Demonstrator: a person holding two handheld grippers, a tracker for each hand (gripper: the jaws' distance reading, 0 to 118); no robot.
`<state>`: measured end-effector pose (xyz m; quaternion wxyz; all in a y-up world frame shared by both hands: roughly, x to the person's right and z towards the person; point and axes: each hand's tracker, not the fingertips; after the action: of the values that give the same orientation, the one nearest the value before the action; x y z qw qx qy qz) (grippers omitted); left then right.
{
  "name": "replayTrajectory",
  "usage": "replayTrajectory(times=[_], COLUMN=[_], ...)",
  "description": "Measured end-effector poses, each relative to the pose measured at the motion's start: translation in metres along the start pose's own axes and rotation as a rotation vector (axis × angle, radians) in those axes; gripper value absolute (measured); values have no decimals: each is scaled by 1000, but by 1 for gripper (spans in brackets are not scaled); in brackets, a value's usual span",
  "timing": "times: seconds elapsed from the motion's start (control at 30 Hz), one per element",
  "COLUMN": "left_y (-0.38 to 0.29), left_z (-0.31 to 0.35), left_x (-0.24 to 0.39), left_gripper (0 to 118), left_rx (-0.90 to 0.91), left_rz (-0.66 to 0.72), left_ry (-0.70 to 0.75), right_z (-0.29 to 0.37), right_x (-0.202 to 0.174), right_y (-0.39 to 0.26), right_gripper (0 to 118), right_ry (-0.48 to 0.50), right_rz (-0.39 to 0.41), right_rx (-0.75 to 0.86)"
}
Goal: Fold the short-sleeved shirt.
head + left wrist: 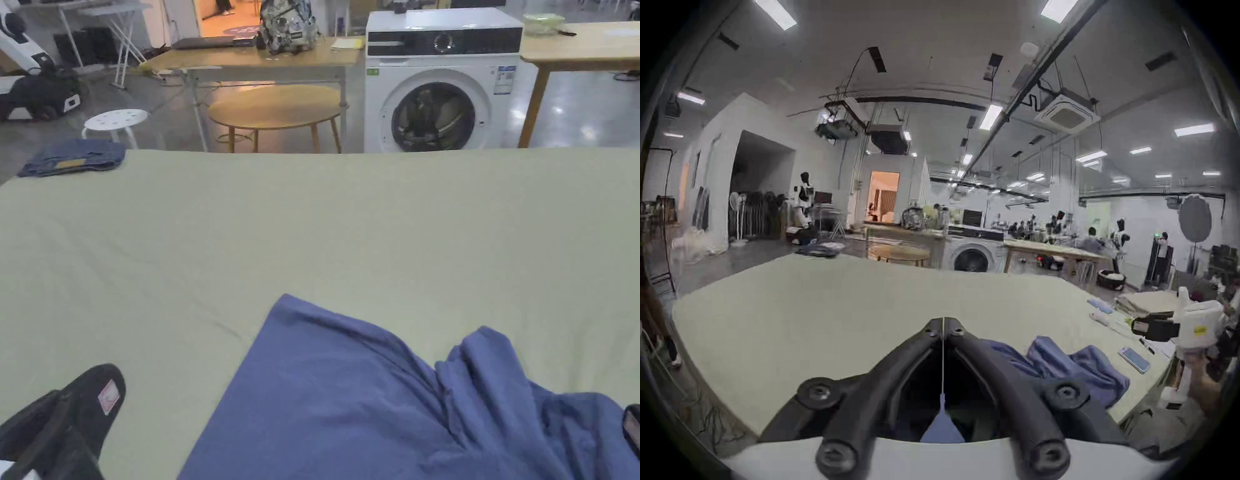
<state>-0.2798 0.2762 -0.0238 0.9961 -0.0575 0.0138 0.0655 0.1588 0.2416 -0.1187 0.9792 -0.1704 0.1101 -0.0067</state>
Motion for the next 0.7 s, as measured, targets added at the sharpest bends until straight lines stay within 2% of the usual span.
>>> replayTrajectory(times=[0.17, 0.3, 0.37, 0.4, 0.53, 0.7], left_y=[-7, -45, -75, -93, -142, -178], left_z=[-2, -5, -8, -8, -17, -38], left_x=[-18, -49, -62, -63, -73, -66], left_gripper=[0, 1, 49, 55, 54, 54], left_rx=[-105, -312, -414, -442, -583, -719], left_rz=[5, 91, 77, 71, 172, 110], left_ry=[67, 64, 56, 82, 86, 117], right_z=[-1, -2, -3, -3, -4, -5], right_x=[-4, 1, 6, 8, 13, 17], right_y=[-4, -13, -18, -21, -27, -29], right_gripper=[0, 0, 0, 0, 0, 0], right_ry=[22, 19, 29, 29, 21, 20], right_rz=[-7, -16, -40, -47, -58, -71], right_rx=[-7, -39, -67, -78, -117, -141])
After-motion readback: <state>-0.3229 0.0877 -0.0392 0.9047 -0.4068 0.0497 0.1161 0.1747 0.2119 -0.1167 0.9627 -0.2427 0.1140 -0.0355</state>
